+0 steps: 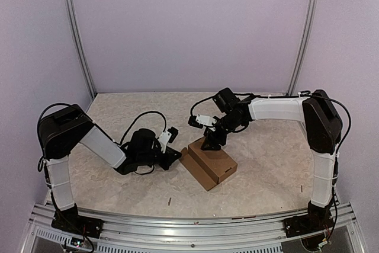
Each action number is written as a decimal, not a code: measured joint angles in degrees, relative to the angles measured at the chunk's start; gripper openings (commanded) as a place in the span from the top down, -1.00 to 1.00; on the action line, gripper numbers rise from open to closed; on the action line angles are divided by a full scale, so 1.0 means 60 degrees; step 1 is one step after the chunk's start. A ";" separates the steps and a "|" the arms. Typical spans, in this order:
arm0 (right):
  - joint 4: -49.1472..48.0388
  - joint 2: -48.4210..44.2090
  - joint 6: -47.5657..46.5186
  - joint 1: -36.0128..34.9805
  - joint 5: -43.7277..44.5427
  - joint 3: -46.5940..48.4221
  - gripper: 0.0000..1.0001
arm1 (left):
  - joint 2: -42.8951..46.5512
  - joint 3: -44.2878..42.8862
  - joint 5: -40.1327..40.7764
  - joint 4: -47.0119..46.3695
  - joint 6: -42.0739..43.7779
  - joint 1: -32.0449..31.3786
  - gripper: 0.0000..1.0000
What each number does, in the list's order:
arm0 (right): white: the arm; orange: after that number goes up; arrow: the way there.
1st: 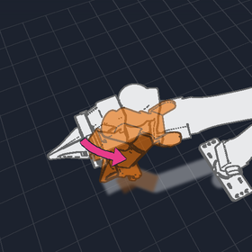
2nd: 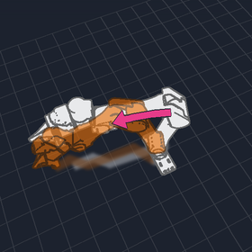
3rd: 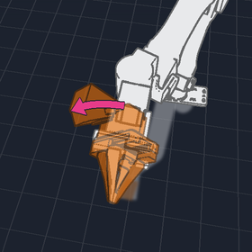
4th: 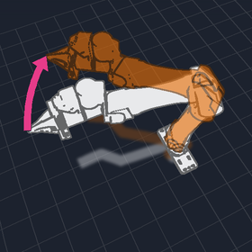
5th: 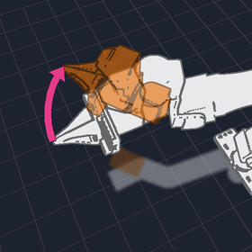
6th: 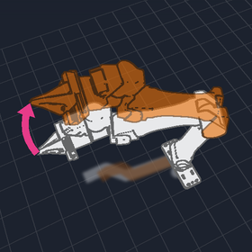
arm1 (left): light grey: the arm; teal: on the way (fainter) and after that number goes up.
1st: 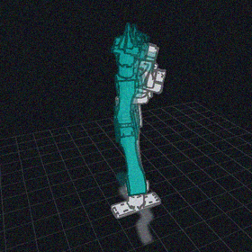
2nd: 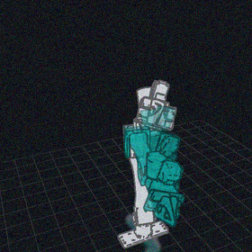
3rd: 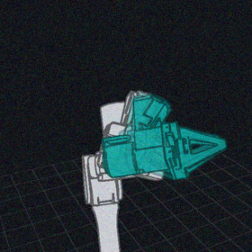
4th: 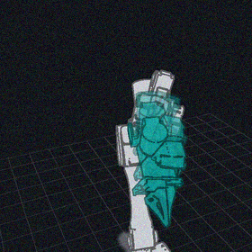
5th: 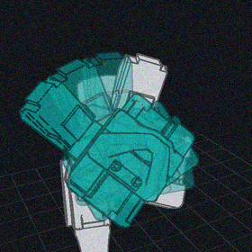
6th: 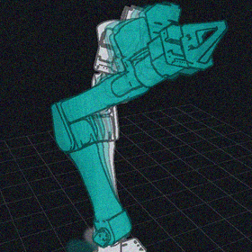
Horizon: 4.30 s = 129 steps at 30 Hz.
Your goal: Fold the paper box
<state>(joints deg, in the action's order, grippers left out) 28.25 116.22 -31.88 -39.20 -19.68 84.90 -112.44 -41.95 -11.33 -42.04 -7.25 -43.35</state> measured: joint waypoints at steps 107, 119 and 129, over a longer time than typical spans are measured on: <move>0.1453 -0.0448 -0.0335 0.0441 -0.0597 -0.0080 -0.60 | 0.0237 -0.3282 0.4455 0.6335 0.2255 -0.1934 1.00; 0.1650 -0.3362 -0.1322 0.0262 -0.0288 -0.2736 -0.94 | 0.0233 -0.3282 0.4426 0.6353 0.1909 -0.1953 1.00; 0.0255 -0.5810 -0.3107 -0.2124 0.0969 -0.5308 -0.99 | 0.0047 -0.3625 0.4459 0.6648 0.1555 -0.1960 1.00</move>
<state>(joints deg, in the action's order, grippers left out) 29.78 81.36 -50.52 -51.94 -13.87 53.06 -112.16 -63.70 15.42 -2.15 2.09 -55.11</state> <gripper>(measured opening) 0.995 0.008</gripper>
